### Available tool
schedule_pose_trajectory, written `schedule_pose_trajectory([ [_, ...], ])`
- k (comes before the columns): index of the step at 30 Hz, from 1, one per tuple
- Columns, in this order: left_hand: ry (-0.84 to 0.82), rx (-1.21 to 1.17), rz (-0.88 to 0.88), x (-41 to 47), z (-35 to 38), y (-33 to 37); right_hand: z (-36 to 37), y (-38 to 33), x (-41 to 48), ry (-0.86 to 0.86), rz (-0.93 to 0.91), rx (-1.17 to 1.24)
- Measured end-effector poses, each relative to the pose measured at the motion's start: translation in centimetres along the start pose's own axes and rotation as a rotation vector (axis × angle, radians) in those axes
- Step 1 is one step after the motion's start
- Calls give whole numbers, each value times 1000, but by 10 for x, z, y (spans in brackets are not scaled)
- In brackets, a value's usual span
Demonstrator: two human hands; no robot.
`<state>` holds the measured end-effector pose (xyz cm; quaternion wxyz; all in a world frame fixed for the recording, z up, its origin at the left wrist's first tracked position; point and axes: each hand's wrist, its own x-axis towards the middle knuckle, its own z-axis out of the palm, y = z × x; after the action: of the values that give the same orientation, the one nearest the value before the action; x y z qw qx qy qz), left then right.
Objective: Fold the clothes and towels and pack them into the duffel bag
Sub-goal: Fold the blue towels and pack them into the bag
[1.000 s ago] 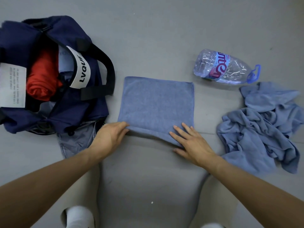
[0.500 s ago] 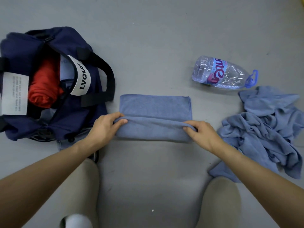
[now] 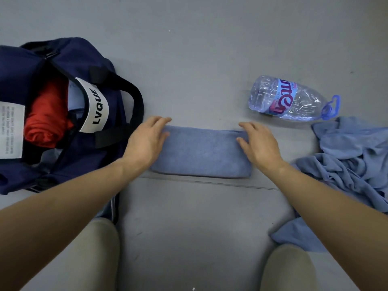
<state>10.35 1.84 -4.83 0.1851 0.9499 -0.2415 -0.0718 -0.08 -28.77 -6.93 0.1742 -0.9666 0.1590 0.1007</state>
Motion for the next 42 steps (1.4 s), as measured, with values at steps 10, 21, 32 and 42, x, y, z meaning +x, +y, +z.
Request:
schedule_pose_trajectory([
  [10,-428,323,-2,-60,42,24,21,0,-26,-227,-342,-306],
  [21,-221,282,269,-49,33,32,40,-47,-137,-314,-447,-198],
  [32,-480,295,548,-154,56,-8,62,-23,-133,-253,-673,-373],
  [42,-382,211,450,-108,47,-10,60,-41,-95,-58,-621,-239],
])
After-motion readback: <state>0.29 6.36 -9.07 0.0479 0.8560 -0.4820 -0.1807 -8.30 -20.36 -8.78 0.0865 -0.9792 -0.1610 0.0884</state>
